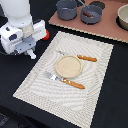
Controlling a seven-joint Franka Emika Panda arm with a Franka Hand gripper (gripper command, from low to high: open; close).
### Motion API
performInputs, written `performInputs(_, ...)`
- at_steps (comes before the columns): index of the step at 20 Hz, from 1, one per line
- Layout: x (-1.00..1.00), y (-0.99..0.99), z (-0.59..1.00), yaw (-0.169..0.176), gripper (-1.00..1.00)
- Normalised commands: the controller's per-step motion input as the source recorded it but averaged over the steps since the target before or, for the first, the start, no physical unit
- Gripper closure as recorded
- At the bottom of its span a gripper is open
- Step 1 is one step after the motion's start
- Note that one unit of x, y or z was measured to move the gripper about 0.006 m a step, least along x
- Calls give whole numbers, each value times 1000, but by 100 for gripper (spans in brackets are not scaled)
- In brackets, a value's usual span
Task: Place the fish, sausage, and tomato into the frying pan.
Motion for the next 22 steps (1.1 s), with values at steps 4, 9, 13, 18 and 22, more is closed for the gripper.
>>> performInputs(4, 904, 186, 1000, -44, 100)
performInputs(9, 1000, 450, 1000, 0, 100)
performInputs(13, 979, 652, 1000, 0, 100)
performInputs(18, 906, 765, 1000, 0, 100)
performInputs(22, 845, 811, 1000, 0, 100)
